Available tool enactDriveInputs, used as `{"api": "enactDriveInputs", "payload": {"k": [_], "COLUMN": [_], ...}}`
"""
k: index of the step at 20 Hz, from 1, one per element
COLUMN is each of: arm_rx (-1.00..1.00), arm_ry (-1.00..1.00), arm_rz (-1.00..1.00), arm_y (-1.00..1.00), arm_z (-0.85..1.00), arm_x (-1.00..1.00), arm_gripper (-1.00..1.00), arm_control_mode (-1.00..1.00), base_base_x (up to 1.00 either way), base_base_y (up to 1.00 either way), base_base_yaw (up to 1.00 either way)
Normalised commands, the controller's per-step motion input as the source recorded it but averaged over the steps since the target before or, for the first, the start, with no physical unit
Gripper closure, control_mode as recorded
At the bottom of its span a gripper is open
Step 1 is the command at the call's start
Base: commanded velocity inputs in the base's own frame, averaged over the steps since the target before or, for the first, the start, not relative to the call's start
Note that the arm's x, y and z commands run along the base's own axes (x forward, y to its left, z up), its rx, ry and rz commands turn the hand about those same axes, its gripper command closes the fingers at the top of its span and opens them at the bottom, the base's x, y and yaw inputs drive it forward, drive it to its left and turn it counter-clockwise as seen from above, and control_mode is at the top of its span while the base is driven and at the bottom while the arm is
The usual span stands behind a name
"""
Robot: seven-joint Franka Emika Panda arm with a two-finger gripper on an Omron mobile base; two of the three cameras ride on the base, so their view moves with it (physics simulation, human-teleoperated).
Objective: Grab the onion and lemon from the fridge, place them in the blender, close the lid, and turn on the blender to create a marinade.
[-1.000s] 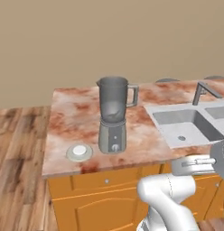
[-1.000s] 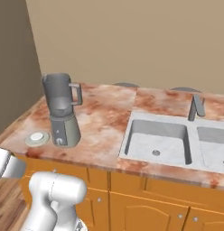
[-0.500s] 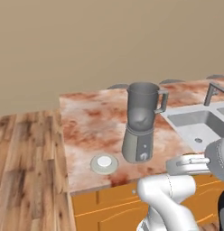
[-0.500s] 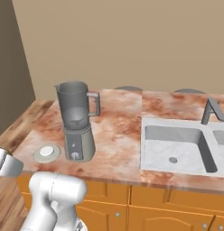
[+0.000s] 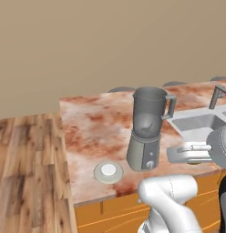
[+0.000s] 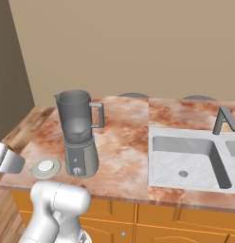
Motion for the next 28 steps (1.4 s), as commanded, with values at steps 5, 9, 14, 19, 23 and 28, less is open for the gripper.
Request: {"api": "enactDriveInputs", "payload": {"k": [5,9,14,19,23,28], "arm_rx": [0.02,0.01,0.00,0.00,0.01,0.00], "arm_ry": [-0.01,0.00,0.00,0.00,0.00,0.06], "arm_rz": [-0.05,-0.11,-0.05,0.00,0.00,0.00], "arm_y": [-0.20,-0.07,-0.04,-0.04,-0.11,-0.11], "arm_z": [0.96,0.27,0.00,-0.04,-0.03,-0.31], "arm_x": [0.62,0.93,0.89,0.77,0.79,0.84], "arm_gripper": [1.00,1.00,1.00,1.00,1.00,1.00], "arm_control_mode": [-1.00,-1.00,-1.00,-1.00,-1.00,-1.00], "base_base_x": [0.00,0.00,0.00,0.00,0.00,0.00], "base_base_y": [0.00,0.00,0.00,0.00,0.00,0.00], "base_base_yaw": [0.00,0.00,0.00,0.00,0.00,0.00]}}
